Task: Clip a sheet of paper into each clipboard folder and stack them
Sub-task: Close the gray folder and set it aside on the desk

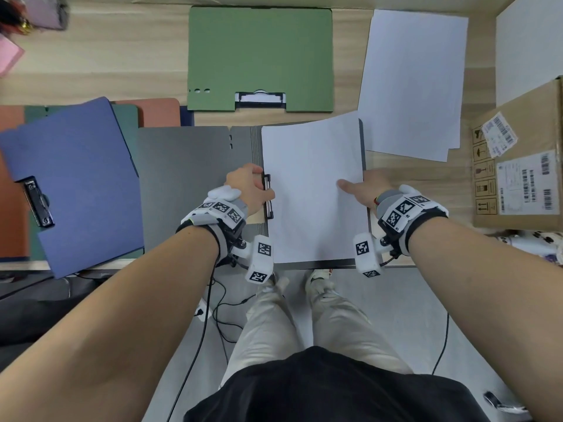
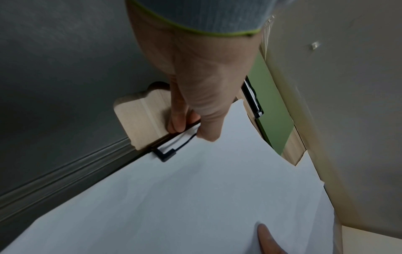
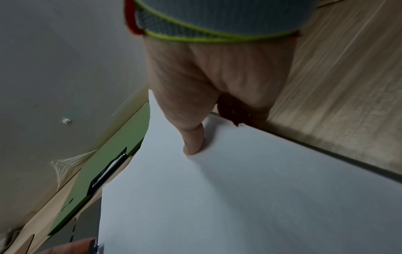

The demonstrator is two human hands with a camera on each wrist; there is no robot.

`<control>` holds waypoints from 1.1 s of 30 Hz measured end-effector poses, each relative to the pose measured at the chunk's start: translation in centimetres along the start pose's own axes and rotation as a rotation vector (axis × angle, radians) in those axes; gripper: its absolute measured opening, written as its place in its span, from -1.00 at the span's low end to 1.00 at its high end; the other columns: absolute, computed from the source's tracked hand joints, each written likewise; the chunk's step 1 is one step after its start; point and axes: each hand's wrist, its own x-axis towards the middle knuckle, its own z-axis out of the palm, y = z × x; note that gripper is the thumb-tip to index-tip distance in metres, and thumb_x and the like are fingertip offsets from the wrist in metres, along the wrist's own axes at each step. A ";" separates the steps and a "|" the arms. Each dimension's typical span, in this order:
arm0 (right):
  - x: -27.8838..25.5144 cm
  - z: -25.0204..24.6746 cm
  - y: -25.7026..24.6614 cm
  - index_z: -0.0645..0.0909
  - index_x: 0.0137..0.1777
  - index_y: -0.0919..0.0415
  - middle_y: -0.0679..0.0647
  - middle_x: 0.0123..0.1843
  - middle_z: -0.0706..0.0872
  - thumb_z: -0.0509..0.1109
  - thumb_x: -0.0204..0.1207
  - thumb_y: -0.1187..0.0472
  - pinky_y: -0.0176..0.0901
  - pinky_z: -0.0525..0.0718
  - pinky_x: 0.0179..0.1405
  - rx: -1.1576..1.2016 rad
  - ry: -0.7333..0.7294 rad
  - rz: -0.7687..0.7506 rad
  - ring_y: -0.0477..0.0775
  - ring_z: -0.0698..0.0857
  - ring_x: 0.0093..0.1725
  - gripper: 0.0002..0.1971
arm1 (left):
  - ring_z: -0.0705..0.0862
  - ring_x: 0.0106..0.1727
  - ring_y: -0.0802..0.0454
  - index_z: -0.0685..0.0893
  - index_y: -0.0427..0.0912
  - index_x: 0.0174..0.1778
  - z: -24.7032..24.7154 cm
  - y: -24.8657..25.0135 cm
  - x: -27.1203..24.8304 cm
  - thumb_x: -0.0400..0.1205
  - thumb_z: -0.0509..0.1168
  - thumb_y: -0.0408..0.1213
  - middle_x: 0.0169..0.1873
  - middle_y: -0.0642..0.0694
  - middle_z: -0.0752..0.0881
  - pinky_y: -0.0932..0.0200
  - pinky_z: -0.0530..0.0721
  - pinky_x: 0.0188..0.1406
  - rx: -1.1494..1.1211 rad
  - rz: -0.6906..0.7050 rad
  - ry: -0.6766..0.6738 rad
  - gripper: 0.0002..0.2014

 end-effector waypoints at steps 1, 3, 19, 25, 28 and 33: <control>0.0 0.0 0.0 0.54 0.39 0.31 0.14 0.33 0.68 0.40 0.56 -0.13 -0.01 0.58 0.22 0.004 0.001 -0.002 0.24 0.64 0.29 -0.42 | 0.78 -0.11 0.02 0.61 -0.06 0.38 0.0 0.0 0.0 0.44 0.52 -0.16 -0.18 0.07 0.79 -0.02 0.80 0.01 -0.007 -0.002 -0.001 -0.44; 0.2 0.0 0.1 0.56 0.37 0.32 0.15 0.30 0.69 0.41 0.55 -0.13 0.02 0.60 0.25 0.012 0.004 -0.003 0.24 0.65 0.27 -0.43 | 0.78 -0.10 0.01 0.60 -0.07 0.38 0.1 0.0 0.0 0.43 0.53 -0.16 -0.19 0.06 0.79 -0.03 0.80 0.01 -0.014 -0.005 0.002 -0.43; 0.9 0.2 0.3 0.56 0.38 0.29 0.15 0.30 0.69 0.40 0.57 -0.11 -0.10 0.50 0.06 0.008 0.009 0.007 0.22 0.64 0.26 -0.46 | 0.76 -0.03 -0.12 0.50 -0.07 0.38 0.3 2.3 0.3 0.41 0.54 -0.08 0.05 -0.07 0.73 -0.07 0.79 0.04 0.182 -0.123 -0.010 -0.37; 1.6 0.6 0.6 0.60 0.30 0.28 0.10 0.20 0.72 0.44 0.54 -0.11 -0.05 0.60 0.14 0.000 0.022 0.009 0.24 0.68 0.22 -0.49 | 0.75 -0.01 -0.15 0.47 -0.18 0.34 0.7 4.1 0.4 0.43 0.53 -0.11 0.06 -0.16 0.72 0.05 0.69 -0.14 0.354 -0.192 0.000 -0.39; 1.9 0.7 0.7 0.53 0.39 0.31 0.18 0.33 0.68 0.44 0.51 -0.14 0.04 0.61 0.27 -0.020 0.030 0.028 0.27 0.65 0.30 -0.39 | 0.75 0.06 -0.14 0.47 -0.20 0.36 1.0 4.7 0.4 0.46 0.55 -0.14 0.10 -0.17 0.72 0.09 0.57 -0.20 0.379 -0.218 0.019 -0.40; 2.5 0.3 1.5 0.59 -0.10 0.15 0.08 -0.09 0.72 0.51 0.49 0.05 0.03 0.69 0.05 0.047 0.072 -0.027 0.22 0.71 -0.04 -0.79 | 0.76 0.10 -0.16 0.46 -0.24 0.40 1.1 4.8 0.5 0.52 0.52 -0.18 0.15 -0.19 0.73 0.10 0.51 -0.26 0.397 -0.233 0.026 -0.41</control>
